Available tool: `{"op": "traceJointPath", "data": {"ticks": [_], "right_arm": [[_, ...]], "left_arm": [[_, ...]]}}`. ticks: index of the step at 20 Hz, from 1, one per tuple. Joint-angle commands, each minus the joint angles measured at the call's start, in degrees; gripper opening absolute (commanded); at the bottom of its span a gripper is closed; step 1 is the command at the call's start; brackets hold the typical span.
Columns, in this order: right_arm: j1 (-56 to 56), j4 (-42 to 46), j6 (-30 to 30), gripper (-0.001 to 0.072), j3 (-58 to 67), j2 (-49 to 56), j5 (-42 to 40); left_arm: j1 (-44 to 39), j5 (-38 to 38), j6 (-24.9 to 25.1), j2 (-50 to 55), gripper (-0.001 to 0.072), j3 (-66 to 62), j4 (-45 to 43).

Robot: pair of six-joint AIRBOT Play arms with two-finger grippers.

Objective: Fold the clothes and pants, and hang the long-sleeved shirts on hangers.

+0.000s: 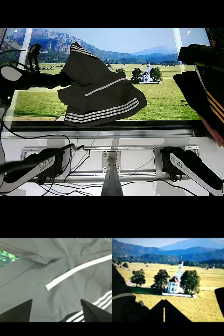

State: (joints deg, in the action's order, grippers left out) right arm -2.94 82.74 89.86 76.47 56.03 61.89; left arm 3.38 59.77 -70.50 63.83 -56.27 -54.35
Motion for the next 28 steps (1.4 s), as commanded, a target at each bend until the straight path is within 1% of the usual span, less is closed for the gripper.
{"op": "traceJointPath", "data": {"ticks": [1, 8, 10, 12, 14, 15, 16, 17, 18, 19, 20, 21, 22, 23, 24, 26, 28], "right_arm": [[0.0, 0.0, 0.0, 0.0026, 0.0, 0.0, 0.0], [0.0, -0.1, -0.2, 0.0026, 0.0, 0.0, -0.1], [0.6, 4.5, -4.2, 0.0025, -0.1, 1.0, -1.6], [3.4, 8.0, -6.9, 0.0024, -1.2, 3.5, 3.4], [8.0, 6.2, -12.3, 0.0023, -6.3, 6.7, 10.4], [10.7, 3.2, -15.3, 0.0024, -10.8, 8.1, 12.5], [13.2, -1.8, -17.9, 0.0024, -16.2, 9.1, 13.6], [15.2, -8.7, -20.9, 0.0023, -21.6, 9.6, 13.6], [16.9, -17.1, -25.6, 0.0024, -27.6, 9.6, 13.0], [17.7, -23.8, -29.0, 0.0024, -32.5, 9.6, 11.9], [17.8, -29.2, -28.8, 0.0025, -37.1, 9.6, 9.0], [17.5, -33.7, -27.0, 0.0063, -40.9, 9.6, 5.2], [17.2, -38.2, -24.4, 0.0259, -44.4, 9.6, 0.8], [16.6, -41.9, -22.1, 0.0489, -47.2, 9.7, -3.1], [15.8, -44.2, -21.1, 0.0544, -48.8, 10.1, -5.5], [13.2, -48.2, -19.7, 0.0543, -50.3, 12.0, -8.5], [10.3, -53.7, -19.9, 0.0543, -50.3, 14.4, -12.0]], "left_arm": [[0.1, 0.0, 0.0, 0.0, 0.0695, -0.1, 0.0], [0.1, 0.0, 0.0, 0.0, 0.0695, -0.1, 0.0], [0.1, 0.0, 0.0, 0.0, 0.0695, -0.1, 0.0], [0.1, 0.0, 0.0, 0.0, 0.0695, -0.1, 0.0], [0.1, 0.0, 0.0, 0.0, 0.0695, -0.1, 0.0], [0.1, 0.0, 0.0, 0.0, 0.0695, -0.1, 0.0], [0.0, 0.0, 0.0, 0.0, 0.0694, -0.1, 0.0], [0.1, 0.0, 0.0, 0.0, 0.0695, -0.1, 0.0], [0.1, 0.0, 0.0, 0.0, 0.0695, -0.1, 0.0], [0.1, 0.0, 0.0, 0.0, 0.0695, -0.1, 0.0], [0.1, 0.0, 0.0, 0.0, 0.0694, -0.1, 0.0], [0.1, 0.0, 0.0, 0.0, 0.0695, 0.0, -0.1], [0.1, 0.0, 0.0, 0.0, 0.0695, 0.0, -0.2], [0.1, 0.0, 0.0, 0.0, 0.0695, 0.0, -0.3], [0.0, 0.0, 0.0, 0.0, 0.0694, 0.0, -0.6], [0.1, -0.1, 0.0, 0.0, 0.0694, 0.0, -1.6], [0.3, -0.7, 0.0, 0.0, 0.0695, 0.0, -6.1]]}}
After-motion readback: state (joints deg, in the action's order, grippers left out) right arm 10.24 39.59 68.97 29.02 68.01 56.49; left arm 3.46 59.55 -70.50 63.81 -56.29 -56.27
